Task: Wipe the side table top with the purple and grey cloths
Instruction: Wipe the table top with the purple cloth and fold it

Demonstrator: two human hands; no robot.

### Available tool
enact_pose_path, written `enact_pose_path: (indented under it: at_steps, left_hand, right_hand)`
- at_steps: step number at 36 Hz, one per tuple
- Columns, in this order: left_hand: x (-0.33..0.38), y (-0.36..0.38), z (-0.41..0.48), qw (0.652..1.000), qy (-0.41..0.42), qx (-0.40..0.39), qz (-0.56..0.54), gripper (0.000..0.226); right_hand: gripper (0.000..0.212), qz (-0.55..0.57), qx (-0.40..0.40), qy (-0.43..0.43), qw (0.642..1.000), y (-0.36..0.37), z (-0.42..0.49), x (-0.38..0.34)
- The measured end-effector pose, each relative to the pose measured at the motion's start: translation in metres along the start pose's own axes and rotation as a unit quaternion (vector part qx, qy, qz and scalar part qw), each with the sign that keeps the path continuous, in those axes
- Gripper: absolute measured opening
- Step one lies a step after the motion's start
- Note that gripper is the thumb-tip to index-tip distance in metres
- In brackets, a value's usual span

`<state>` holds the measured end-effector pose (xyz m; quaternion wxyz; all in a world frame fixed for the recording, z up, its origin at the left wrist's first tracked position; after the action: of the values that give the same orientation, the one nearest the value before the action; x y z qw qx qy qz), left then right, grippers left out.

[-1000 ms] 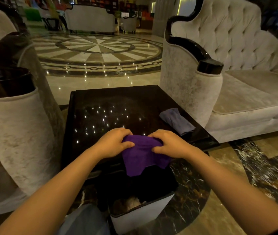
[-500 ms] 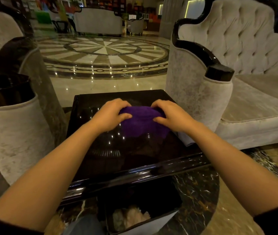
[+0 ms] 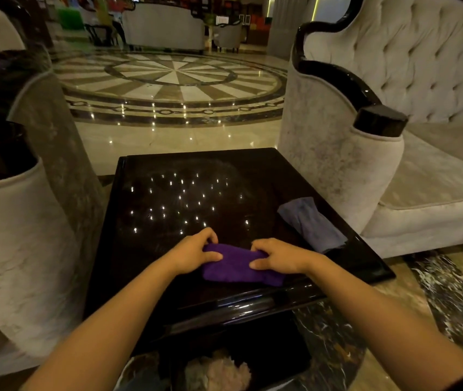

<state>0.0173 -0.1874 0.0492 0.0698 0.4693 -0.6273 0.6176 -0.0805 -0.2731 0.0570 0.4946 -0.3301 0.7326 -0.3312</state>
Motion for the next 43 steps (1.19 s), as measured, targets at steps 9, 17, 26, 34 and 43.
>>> enact_pose_path:
  at_steps: [9, 17, 26, 34, 43]
  left_hand:
    - [-0.018, -0.002, -0.005, 0.993, -0.009, 0.048, 0.104, 0.048]
    - [-0.054, -0.026, -0.001, 0.966, -0.084, 0.146, 0.195, 0.050]
    - [-0.095, -0.013, 0.026, 0.953, -0.158, 0.107, 0.236, 0.052]
    - [-0.096, -0.013, 0.024, 0.949, -0.153, 0.119, 0.247, 0.051]
    - [-0.092, -0.012, 0.024, 0.947, -0.151, 0.120, 0.256, 0.051]
  right_hand:
    - [0.038, 0.056, 0.004, -0.044, 0.997, 0.024, -0.006, -0.010]
    - [0.047, 0.020, 0.114, -0.074, 0.991, -0.011, 0.006, -0.013]
    - [0.046, -0.050, 0.311, 0.030, 0.949, -0.107, 0.049, 0.052]
    - [0.044, -0.077, 0.357, 0.169, 0.916, -0.134, 0.077, 0.121]
    - [0.049, -0.102, 0.212, 0.243, 0.941, -0.102, 0.088, 0.160]
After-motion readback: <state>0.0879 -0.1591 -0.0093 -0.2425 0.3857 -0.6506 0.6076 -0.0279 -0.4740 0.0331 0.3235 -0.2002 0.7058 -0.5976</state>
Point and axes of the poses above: each hand's wrist, its own z-axis towards the middle knuckle, its own y-axis out of the palm, x = y × z, the point moved 10 cm from there along z, towards the middle knuckle, and after that the axes turned 5 degrees about -y, right-handed, at the moved point
